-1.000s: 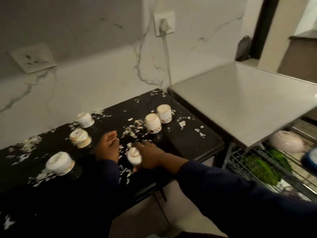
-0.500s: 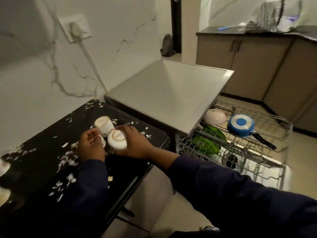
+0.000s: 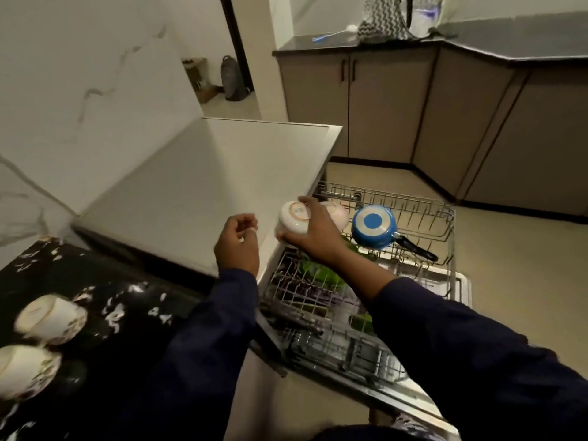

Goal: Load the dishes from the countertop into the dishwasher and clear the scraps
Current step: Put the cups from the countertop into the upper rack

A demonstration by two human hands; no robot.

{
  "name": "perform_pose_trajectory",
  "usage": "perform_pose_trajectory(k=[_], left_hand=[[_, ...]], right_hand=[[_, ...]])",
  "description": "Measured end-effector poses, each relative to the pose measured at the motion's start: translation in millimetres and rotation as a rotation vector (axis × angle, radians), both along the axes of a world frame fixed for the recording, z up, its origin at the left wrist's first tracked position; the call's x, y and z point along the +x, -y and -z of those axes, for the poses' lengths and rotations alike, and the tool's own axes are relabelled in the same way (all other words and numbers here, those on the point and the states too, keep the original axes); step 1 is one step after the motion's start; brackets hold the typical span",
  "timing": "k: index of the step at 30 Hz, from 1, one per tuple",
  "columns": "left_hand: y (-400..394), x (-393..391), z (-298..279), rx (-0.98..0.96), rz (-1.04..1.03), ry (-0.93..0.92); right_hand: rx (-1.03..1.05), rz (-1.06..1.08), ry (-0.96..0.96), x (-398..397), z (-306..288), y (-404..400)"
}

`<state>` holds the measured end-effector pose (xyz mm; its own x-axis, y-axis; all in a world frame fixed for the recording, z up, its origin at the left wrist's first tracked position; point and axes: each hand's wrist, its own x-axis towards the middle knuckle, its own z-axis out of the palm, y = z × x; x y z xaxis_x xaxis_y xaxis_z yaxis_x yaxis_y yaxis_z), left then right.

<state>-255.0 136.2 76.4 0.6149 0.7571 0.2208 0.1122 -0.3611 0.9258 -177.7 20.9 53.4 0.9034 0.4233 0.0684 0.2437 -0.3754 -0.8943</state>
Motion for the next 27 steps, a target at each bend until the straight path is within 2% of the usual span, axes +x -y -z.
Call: perform_pose_trajectory(k=[6, 13, 18, 23, 27], left_hand=[[48, 66, 60, -0.081, 0.124, -0.163], [62, 88, 160, -0.193, 0.14, -0.439], [47, 121, 210, -0.405, -0.011, -0.33], [17, 138, 263, -0.444, -0.15, -0.239], [5, 138, 285, -0.44, -0.196, -0.22]], right_hand=[[-0.156, 0.06, -0.053, 92, 58, 49], [-0.261, 0.044, -0.223, 132, 163, 43], [-0.321, -0.073, -0.206, 143, 236, 12], [-0.32, -0.185, -0.09, 156, 284, -24], [-0.331, -0.191, -0.027, 169, 300, -40]])
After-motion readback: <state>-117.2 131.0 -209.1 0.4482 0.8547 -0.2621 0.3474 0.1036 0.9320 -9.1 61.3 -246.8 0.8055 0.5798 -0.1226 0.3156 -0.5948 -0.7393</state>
